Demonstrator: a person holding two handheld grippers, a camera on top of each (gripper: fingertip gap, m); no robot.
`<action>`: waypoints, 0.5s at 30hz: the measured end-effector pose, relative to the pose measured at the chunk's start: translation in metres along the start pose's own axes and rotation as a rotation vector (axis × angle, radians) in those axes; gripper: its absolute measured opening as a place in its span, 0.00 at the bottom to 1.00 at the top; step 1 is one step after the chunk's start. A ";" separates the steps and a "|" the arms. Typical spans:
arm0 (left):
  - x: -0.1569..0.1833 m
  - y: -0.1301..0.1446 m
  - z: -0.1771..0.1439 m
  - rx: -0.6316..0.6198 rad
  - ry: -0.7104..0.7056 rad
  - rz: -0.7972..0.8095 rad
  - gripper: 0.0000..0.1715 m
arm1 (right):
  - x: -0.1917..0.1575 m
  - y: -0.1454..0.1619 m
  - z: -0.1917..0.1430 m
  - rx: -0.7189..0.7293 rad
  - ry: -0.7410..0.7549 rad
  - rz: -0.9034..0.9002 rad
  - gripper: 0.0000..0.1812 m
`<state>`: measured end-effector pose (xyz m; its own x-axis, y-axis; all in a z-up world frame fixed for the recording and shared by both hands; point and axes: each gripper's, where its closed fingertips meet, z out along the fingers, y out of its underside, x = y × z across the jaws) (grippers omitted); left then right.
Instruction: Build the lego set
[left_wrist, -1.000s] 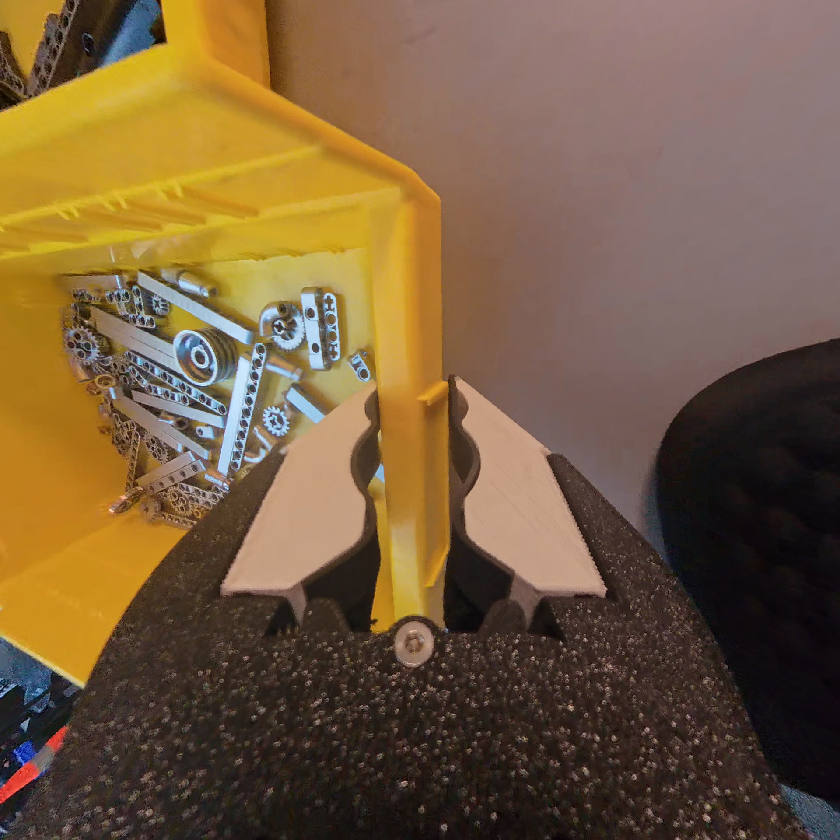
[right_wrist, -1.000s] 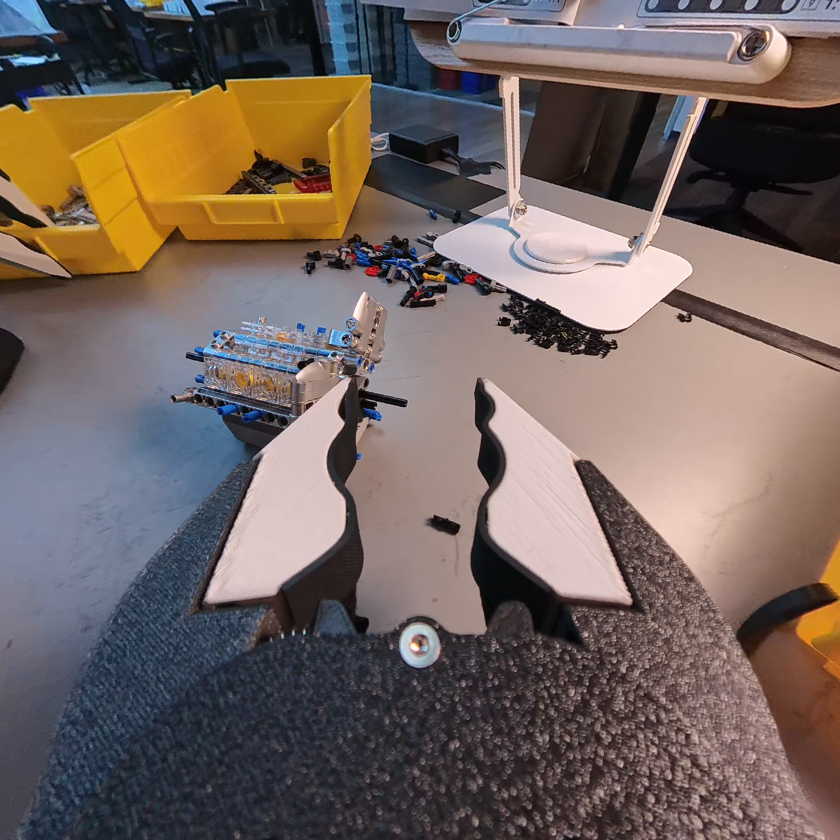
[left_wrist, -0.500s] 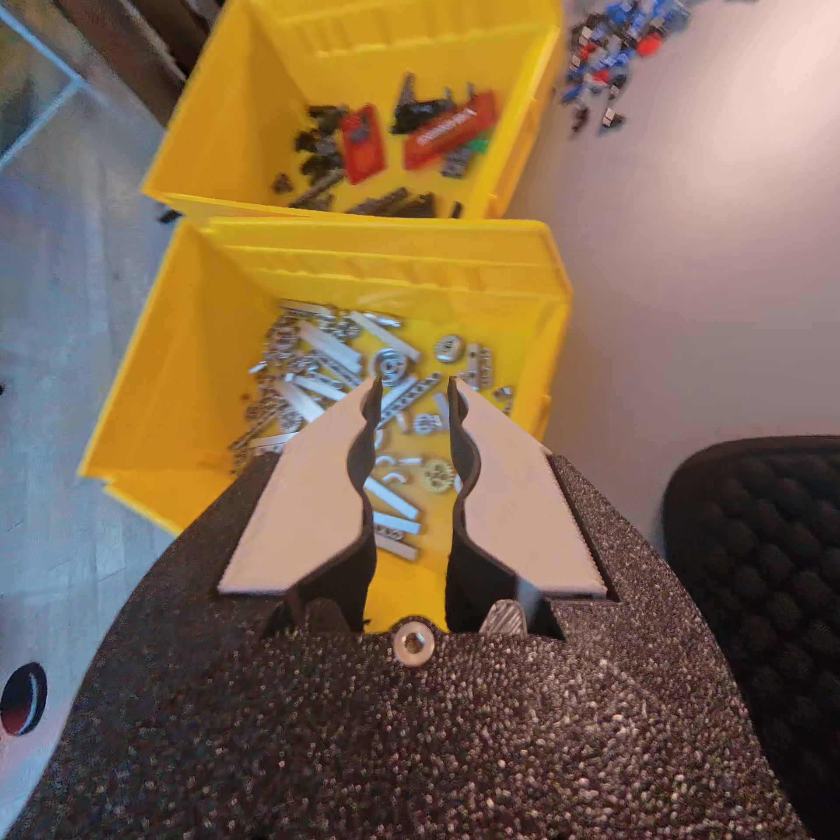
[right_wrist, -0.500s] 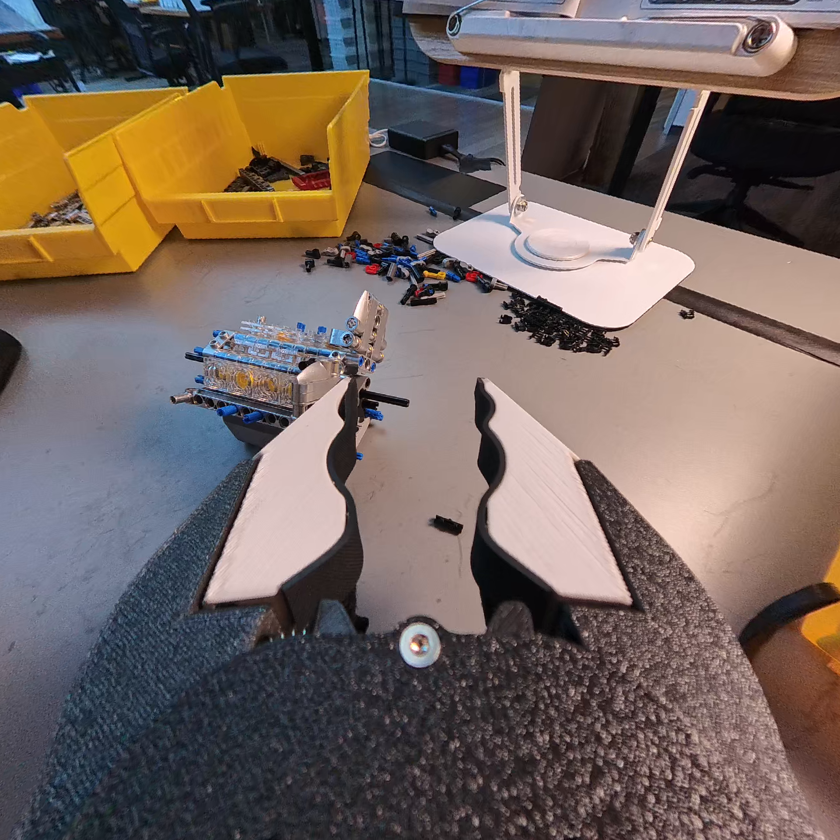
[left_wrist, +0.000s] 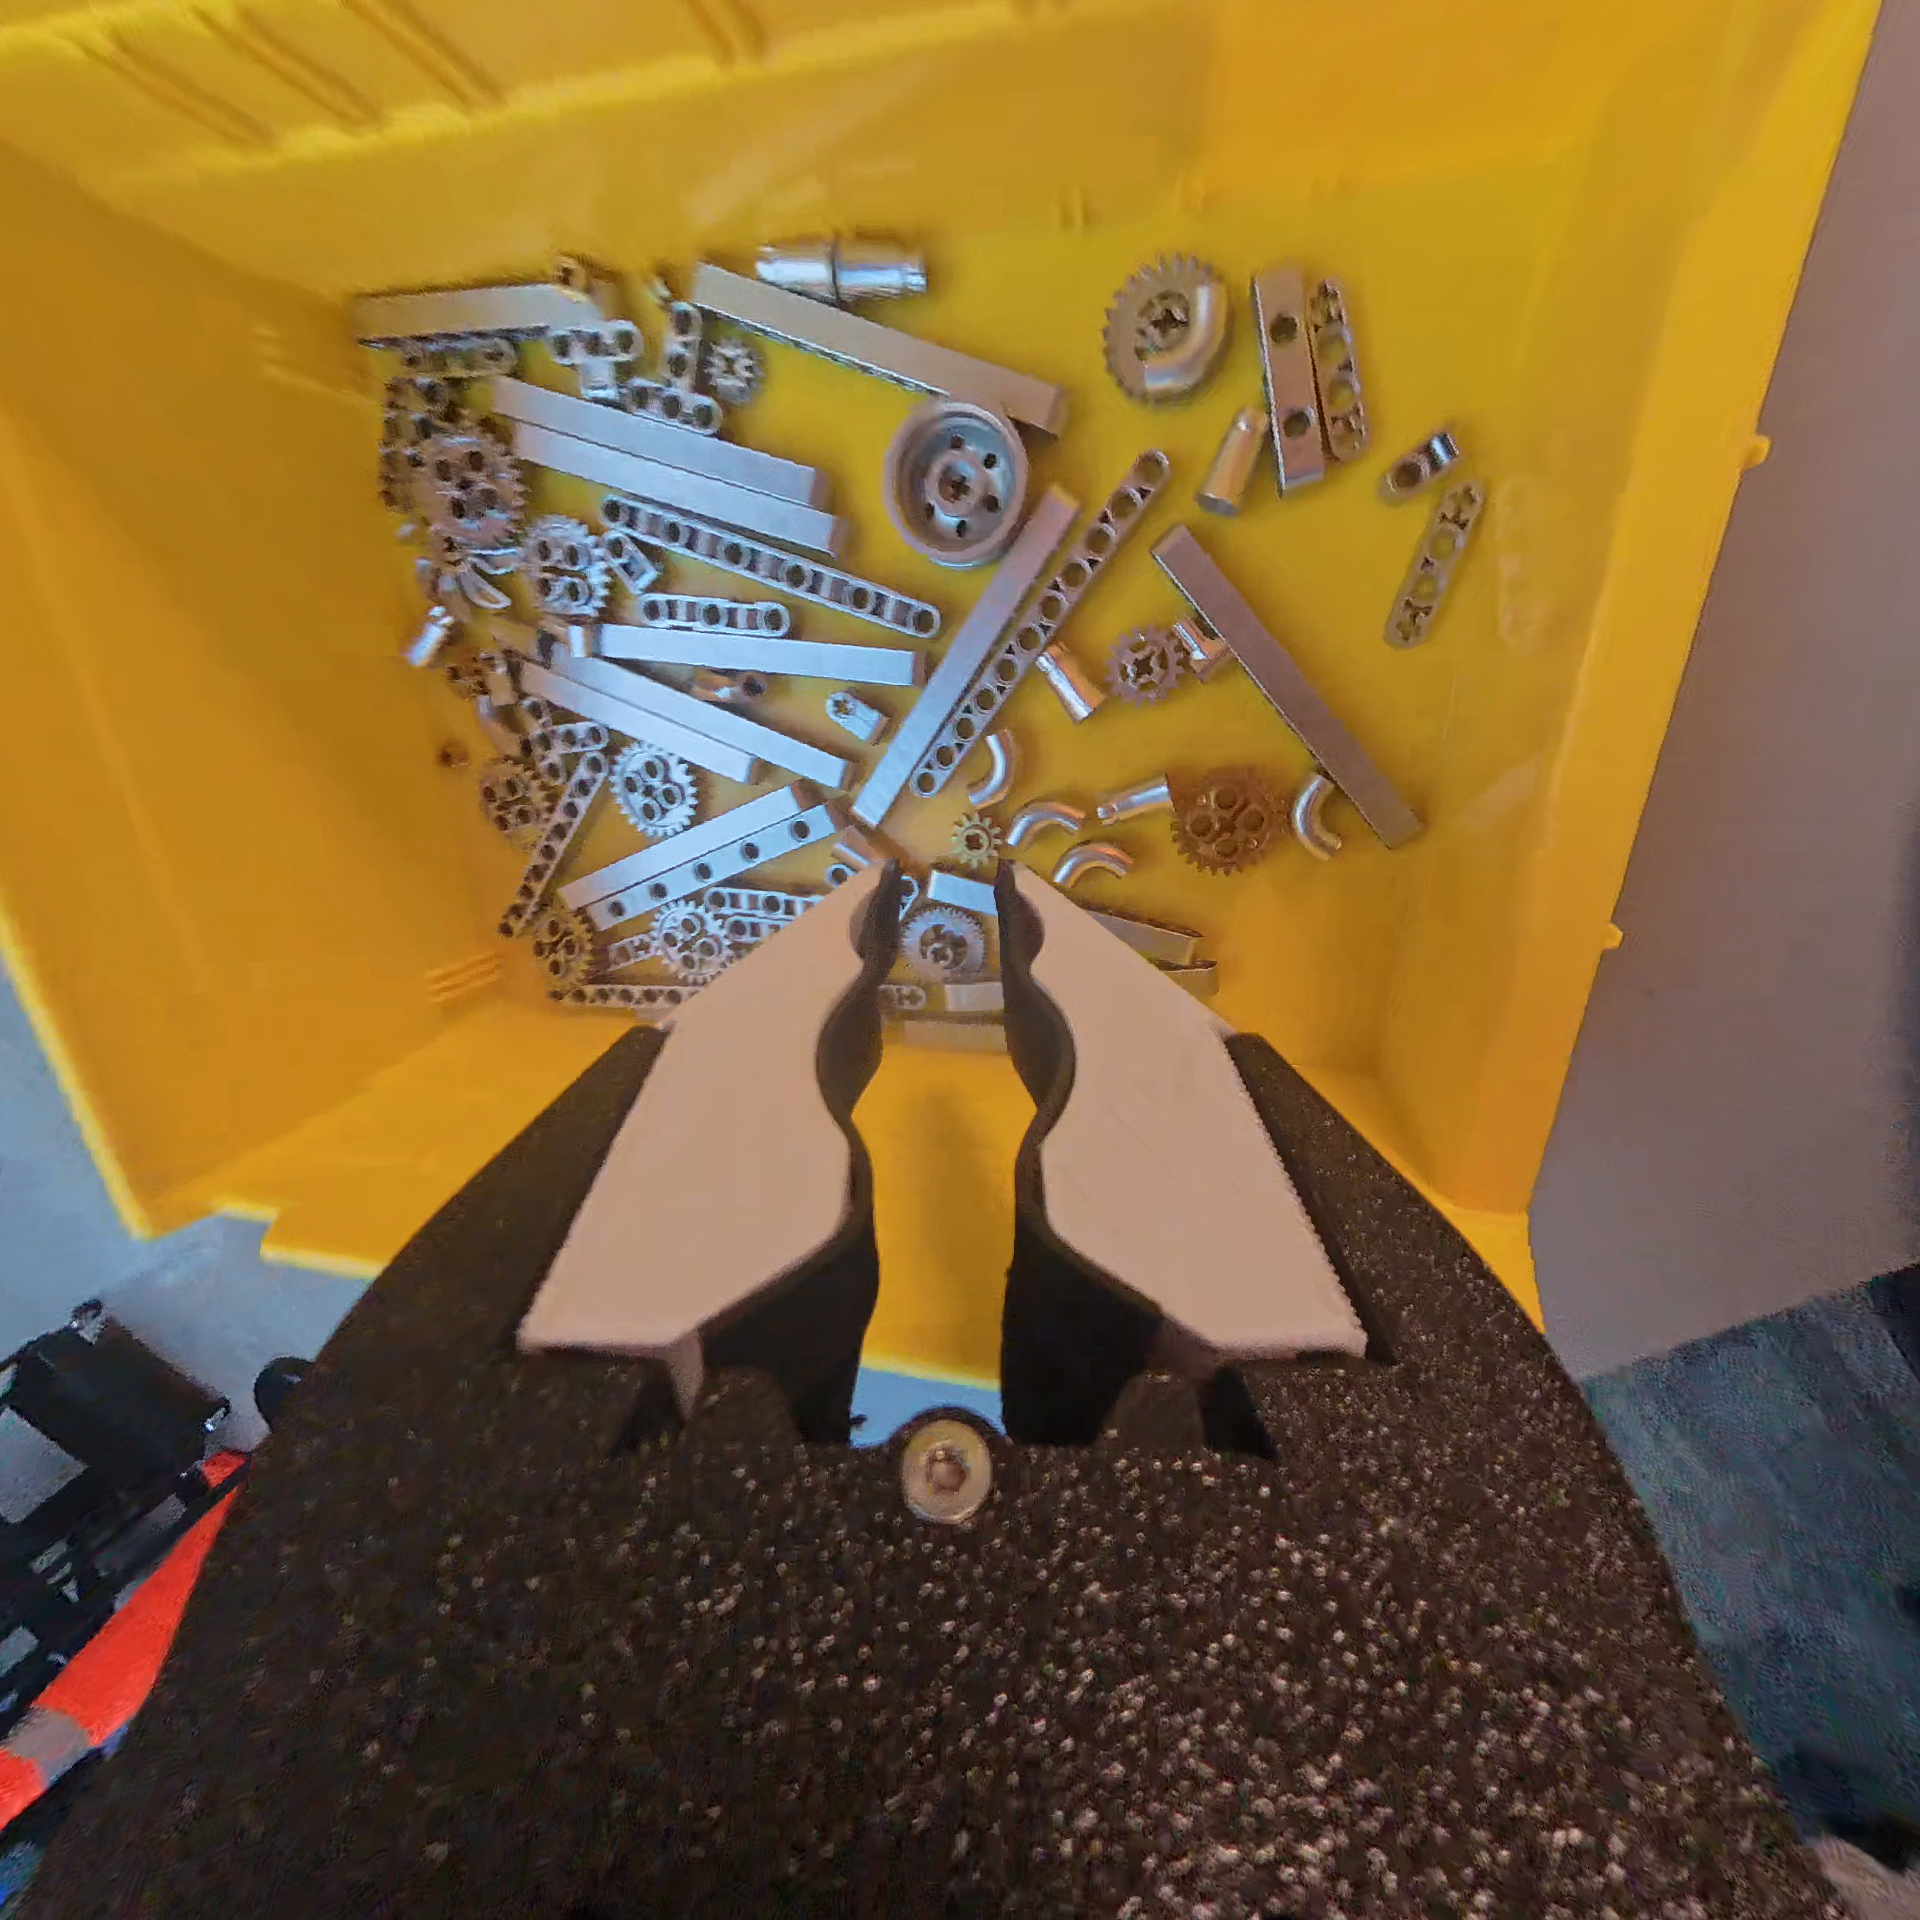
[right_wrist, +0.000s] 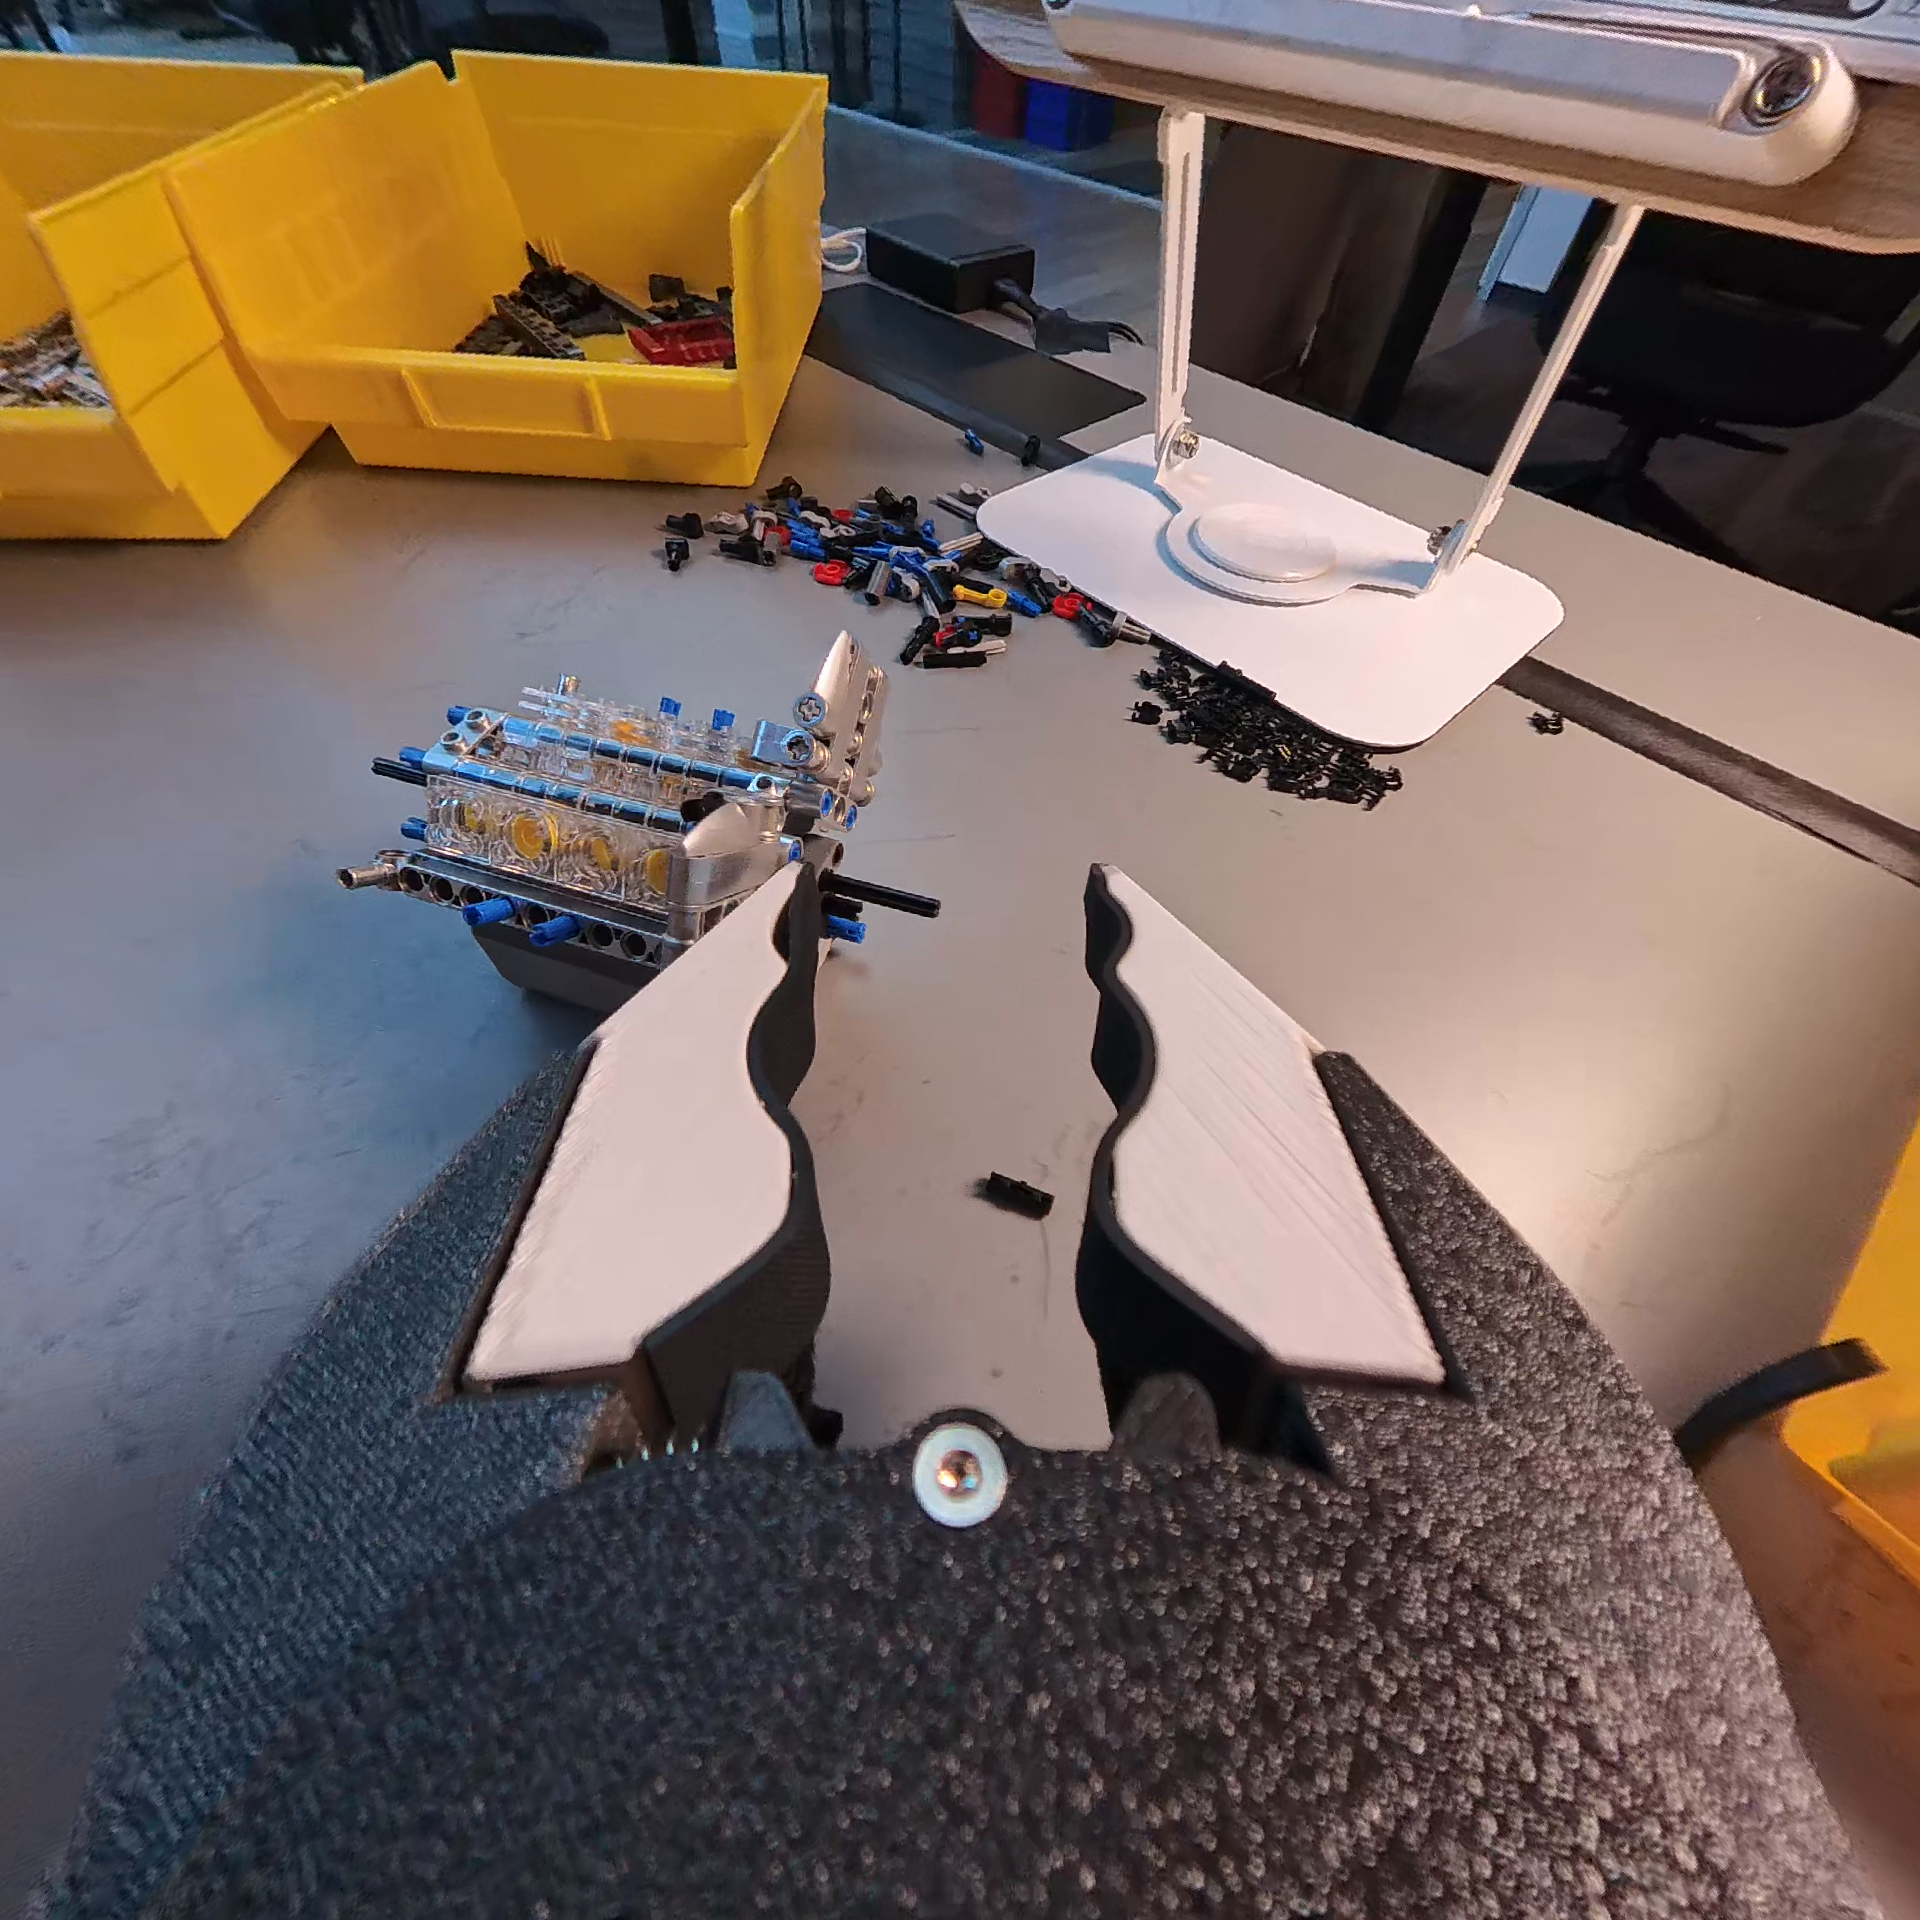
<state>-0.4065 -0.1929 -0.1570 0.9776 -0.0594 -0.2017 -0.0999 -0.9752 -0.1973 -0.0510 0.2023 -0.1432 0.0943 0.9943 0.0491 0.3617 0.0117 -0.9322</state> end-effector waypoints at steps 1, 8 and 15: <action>0.005 -0.001 0.005 -0.023 0.031 0.030 0.10 | -0.001 0.001 0.001 -0.004 0.000 -0.011 0.28; 0.035 -0.014 0.026 -0.075 0.159 0.183 0.13 | -0.004 0.001 0.002 -0.007 -0.001 -0.031 0.27; 0.048 -0.023 0.039 -0.071 0.183 0.277 0.12 | 0.000 -0.002 -0.001 0.014 0.010 -0.005 0.27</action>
<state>-0.3642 -0.1649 -0.1995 0.9329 -0.3549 -0.0610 -0.3593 -0.9288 -0.0904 -0.0506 0.2019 -0.1414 0.1016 0.9932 0.0572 0.3489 0.0183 -0.9370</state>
